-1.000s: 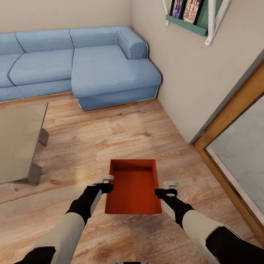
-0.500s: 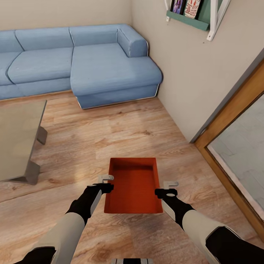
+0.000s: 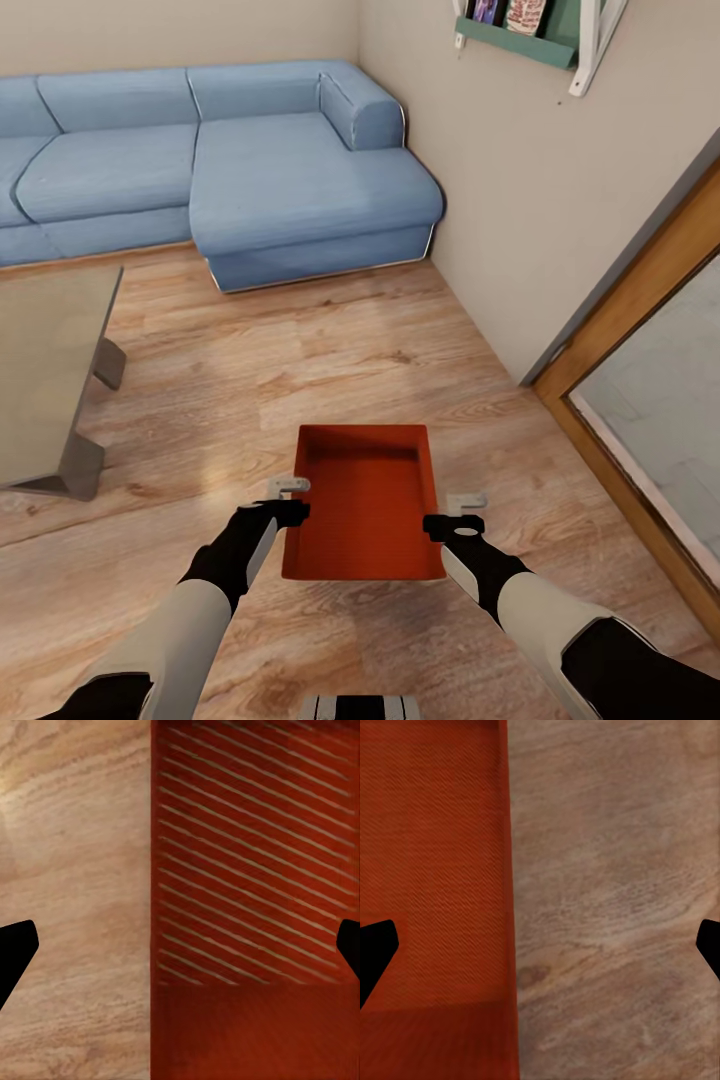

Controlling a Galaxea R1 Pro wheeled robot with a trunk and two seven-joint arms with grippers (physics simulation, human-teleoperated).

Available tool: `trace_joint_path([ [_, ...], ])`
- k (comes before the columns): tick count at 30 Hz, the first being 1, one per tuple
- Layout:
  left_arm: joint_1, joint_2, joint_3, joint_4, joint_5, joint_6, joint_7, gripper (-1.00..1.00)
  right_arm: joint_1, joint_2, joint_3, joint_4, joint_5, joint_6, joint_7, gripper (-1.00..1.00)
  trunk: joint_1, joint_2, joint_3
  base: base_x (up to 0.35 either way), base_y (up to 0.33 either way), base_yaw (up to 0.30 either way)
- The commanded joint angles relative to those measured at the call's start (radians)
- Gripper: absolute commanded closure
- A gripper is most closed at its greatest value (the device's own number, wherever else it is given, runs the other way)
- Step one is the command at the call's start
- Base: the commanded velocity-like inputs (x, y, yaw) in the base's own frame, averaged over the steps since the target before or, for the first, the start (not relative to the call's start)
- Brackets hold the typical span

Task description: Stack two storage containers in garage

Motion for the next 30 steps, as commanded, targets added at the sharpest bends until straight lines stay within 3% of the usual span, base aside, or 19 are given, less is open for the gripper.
trace_joint_path([
  [1, -0.001, -0.001, 0.007, -0.002, -0.01, 0.005, -0.003, -1.0, 0.0, 0.0, 0.009, -0.002, -0.006, 0.004, -0.006, -1.0, 0.004, -0.008, -0.004, 0.0, 0.0, 0.0],
  [30, 0.0, -0.002, 0.003, -0.002, -0.011, 0.005, -0.003, -1.0, 0.0, 0.001, 0.01, -0.002, -0.004, 0.003, -0.006, -1.0, 0.115, -0.211, -0.095, 0.0, 0.0, 0.0],
])
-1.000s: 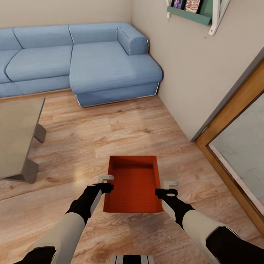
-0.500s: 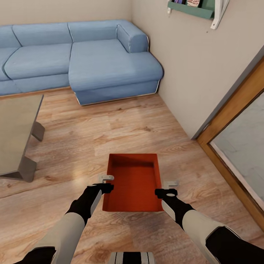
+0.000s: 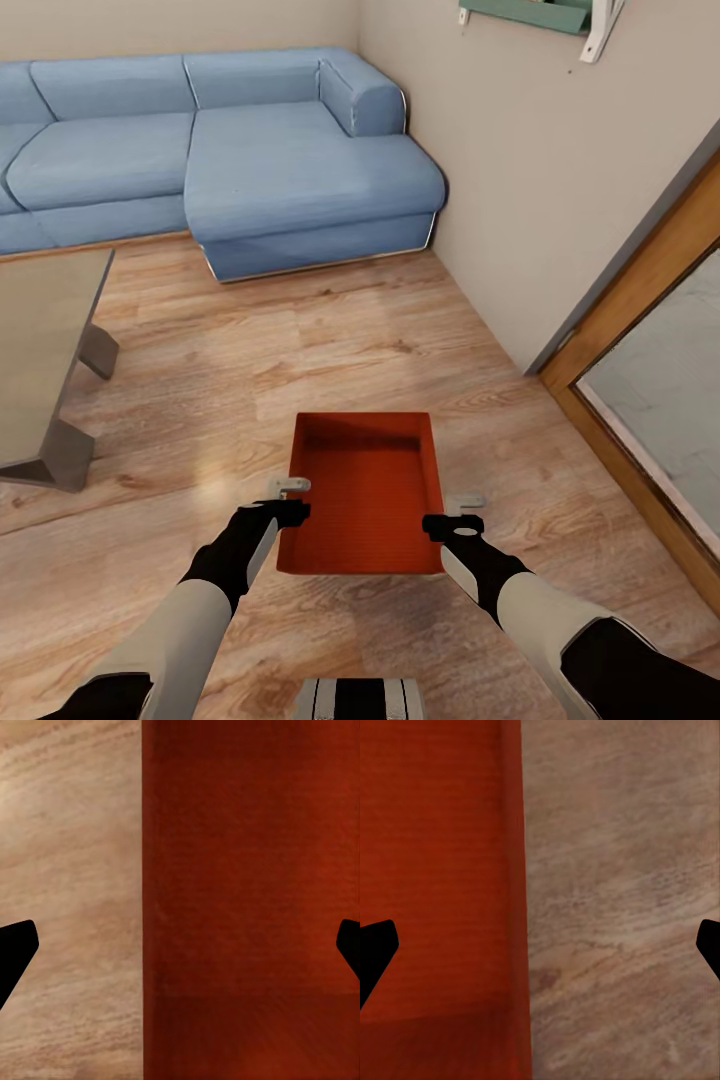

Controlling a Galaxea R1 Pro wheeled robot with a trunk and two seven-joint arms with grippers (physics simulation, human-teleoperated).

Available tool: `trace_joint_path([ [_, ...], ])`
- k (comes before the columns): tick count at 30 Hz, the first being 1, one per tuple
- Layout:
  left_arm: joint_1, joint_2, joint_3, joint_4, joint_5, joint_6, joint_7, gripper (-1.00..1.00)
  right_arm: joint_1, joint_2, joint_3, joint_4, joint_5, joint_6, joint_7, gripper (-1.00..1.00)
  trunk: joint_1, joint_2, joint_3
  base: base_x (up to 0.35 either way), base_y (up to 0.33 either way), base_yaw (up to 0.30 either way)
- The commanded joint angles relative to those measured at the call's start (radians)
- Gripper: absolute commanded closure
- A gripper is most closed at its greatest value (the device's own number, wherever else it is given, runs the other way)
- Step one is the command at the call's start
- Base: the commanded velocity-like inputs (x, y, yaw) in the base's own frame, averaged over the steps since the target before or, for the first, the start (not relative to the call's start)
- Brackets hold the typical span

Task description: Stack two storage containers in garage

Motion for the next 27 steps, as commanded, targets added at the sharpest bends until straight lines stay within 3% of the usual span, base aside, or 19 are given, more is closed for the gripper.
trace_joint_path([
  [1, 0.0, -0.001, 0.006, -0.002, -0.01, 0.005, -0.003, -1.0, 0.0, -0.001, 0.009, -0.002, -0.006, 0.005, -0.006, -1.0, 0.004, -0.008, -0.004, 0.0, 0.0, 0.0],
  [4, 0.0, -0.001, 0.005, -0.004, -0.01, 0.005, -0.003, -1.0, 0.0, -0.001, 0.009, -0.002, -0.004, 0.007, -0.006, -1.0, 0.015, -0.029, -0.013, 0.0, 0.0, 0.0],
  [17, -0.001, 0.0, 0.01, -0.007, -0.012, 0.005, -0.003, -1.0, 0.0, 0.005, 0.009, -0.043, 0.001, 0.034, -0.017, -1.0, 0.015, -0.029, -0.013, 0.0, 0.0, 0.0],
  [22, -0.001, 0.0, 0.006, -0.007, -0.013, 0.004, -0.003, -1.0, 0.0, 0.02, 0.01, -0.043, 0.001, 0.034, -0.017, -1.0, 0.015, -0.029, -0.013, 0.0, 0.0, 0.0],
  [27, 0.0, 0.0, 0.006, -0.007, -0.013, 0.004, -0.003, -1.0, 0.0, 0.021, 0.01, -0.043, 0.0, 0.034, -0.017, -1.0, 0.034, -0.064, -0.029, 0.0, 0.0, 0.0],
])
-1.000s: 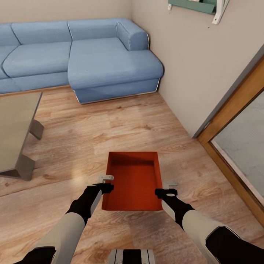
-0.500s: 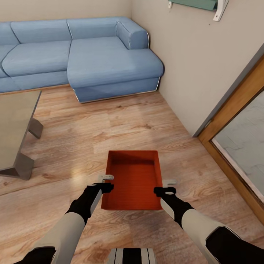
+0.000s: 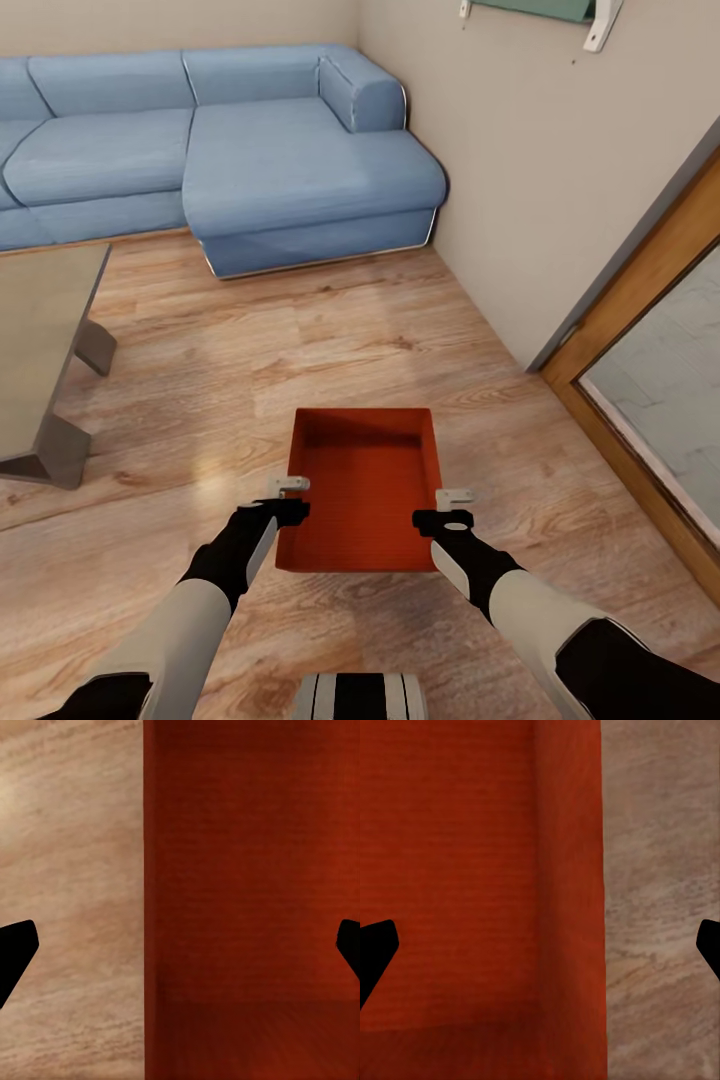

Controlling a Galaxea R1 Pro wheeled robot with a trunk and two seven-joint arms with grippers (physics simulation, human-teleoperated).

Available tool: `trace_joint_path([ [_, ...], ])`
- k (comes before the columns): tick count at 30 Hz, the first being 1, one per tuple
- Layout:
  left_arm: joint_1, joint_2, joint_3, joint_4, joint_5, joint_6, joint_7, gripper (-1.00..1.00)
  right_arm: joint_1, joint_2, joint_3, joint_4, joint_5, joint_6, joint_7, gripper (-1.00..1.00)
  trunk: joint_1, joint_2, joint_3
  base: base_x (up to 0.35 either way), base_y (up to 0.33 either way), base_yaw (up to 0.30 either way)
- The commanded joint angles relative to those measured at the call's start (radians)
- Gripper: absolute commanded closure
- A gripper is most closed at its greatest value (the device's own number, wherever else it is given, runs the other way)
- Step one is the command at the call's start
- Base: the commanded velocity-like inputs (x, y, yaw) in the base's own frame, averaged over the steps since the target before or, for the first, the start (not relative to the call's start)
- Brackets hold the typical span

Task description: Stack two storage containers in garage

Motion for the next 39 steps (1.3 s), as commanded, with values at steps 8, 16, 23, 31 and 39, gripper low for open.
trace_joint_path([
  [8, 0.0, 0.001, 0.008, -0.002, -0.011, 0.005, -0.003, -1.0, 0.0, -0.002, 0.009, -0.002, -0.004, 0.005, -0.007, -1.0, 0.011, -0.022, -0.01, 0.0, 0.0, 0.0],
  [16, -0.001, 0.014, 0.007, -0.002, -0.012, 0.005, -0.003, -1.0, 0.0, -0.003, 0.009, -0.002, -0.004, 0.003, -0.007, -1.0, 0.011, -0.022, -0.01, 0.0, 0.0, 0.0],
  [23, -0.001, 0.019, 0.007, -0.002, -0.011, 0.005, -0.003, -1.0, 0.0, -0.004, 0.008, -0.002, -0.004, 0.003, -0.007, -1.0, 0.011, -0.022, -0.01, 0.0, 0.0, 0.0],
  [31, -0.001, 0.018, 0.007, -0.002, -0.011, 0.005, -0.003, -1.0, 0.0, -0.005, 0.007, -0.002, -0.004, 0.002, -0.007, -1.0, 0.027, -0.05, -0.023, 0.0, 0.0, 0.0],
  [39, -0.001, 0.018, 0.008, -0.002, -0.011, 0.005, -0.003, -1.0, 0.0, -0.006, 0.008, -0.002, -0.004, 0.003, -0.007, -1.0, 0.054, -0.099, -0.045, 0.0, 0.0, 0.0],
])
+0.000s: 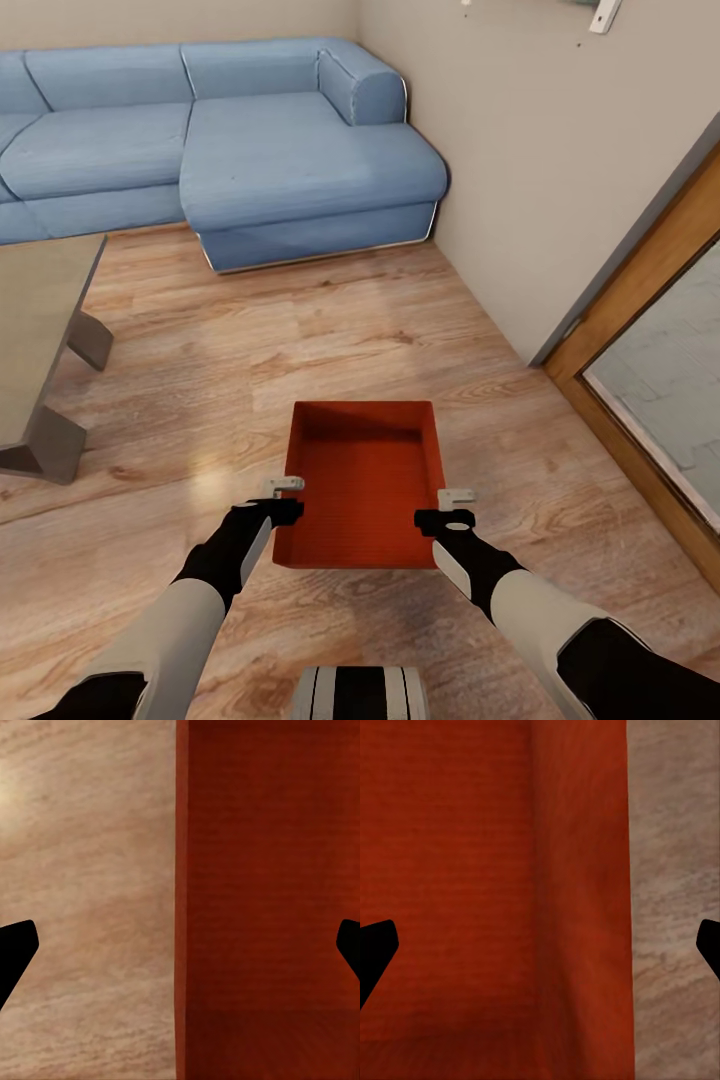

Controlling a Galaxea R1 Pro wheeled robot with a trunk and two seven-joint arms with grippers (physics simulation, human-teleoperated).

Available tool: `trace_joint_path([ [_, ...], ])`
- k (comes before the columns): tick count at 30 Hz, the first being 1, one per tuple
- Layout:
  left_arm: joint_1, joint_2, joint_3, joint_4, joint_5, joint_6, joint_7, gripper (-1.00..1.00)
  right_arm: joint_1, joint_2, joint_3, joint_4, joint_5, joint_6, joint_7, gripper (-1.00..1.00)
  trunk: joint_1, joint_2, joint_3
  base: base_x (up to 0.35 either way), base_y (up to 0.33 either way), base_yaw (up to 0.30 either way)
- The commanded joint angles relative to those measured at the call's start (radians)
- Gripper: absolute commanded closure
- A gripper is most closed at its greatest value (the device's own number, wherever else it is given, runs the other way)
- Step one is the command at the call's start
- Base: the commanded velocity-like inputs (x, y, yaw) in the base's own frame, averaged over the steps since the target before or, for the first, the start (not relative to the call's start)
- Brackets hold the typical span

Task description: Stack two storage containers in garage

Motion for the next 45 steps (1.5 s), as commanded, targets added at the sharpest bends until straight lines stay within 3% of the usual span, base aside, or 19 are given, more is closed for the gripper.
trace_joint_path([
  [1, 0.0, -0.001, 0.007, -0.002, -0.01, 0.005, -0.003, -1.0, 0.0, -0.001, 0.009, -0.002, -0.004, 0.007, -0.007, -1.0, 0.0, 0.0, -0.001, 0.0, 0.0, 0.0],
  [11, 0.0, -0.001, 0.007, -0.002, -0.01, 0.005, -0.003, -1.0, 0.0, -0.006, 0.008, -0.002, -0.004, 0.01, -0.007, -1.0, 0.0, 0.0, -0.001, 0.0, 0.0, 0.0],
  [17, 0.0, -0.001, 0.008, -0.002, -0.01, 0.005, -0.003, -1.0, 0.0, -0.032, 0.007, -0.002, -0.004, 0.01, -0.007, -1.0, 0.0, 0.0, -0.001, 0.0, 0.0, 0.0],
  [21, 0.0, -0.001, 0.008, -0.002, -0.01, 0.005, -0.002, -1.0, 0.0, -0.033, 0.007, -0.002, -0.004, 0.01, -0.007, -1.0, 0.0, 0.0, -0.001, 0.0, 0.0, 0.0],
  [25, 0.0, -0.001, 0.006, -0.002, -0.01, 0.005, -0.001, -1.0, 0.0, -0.032, 0.007, -0.002, -0.004, 0.01, -0.007, -1.0, 0.015, -0.028, -0.013, 0.0, 0.0, 0.0],
  [35, 0.0, -0.003, 0.005, 0.0, -0.01, 0.005, -0.003, -1.0, 0.0, -0.032, 0.007, -0.002, -0.004, 0.01, -0.007, -1.0, 0.015, -0.028, -0.013, 0.0, 0.0, 0.0],
  [41, 0.0, -0.003, 0.005, 0.0, -0.01, 0.005, -0.003, -1.0, 0.0, -0.032, 0.007, -0.002, -0.004, 0.01, -0.007, -1.0, 0.038, -0.07, -0.032, 0.0, 0.0, 0.0],
  [45, 0.0, -0.003, 0.005, 0.0, -0.01, 0.005, -0.003, -1.0, 0.0, -0.032, 0.007, -0.002, -0.004, 0.01, -0.007, -1.0, 0.038, -0.07, -0.032, 0.0, 0.0, 0.0],
])
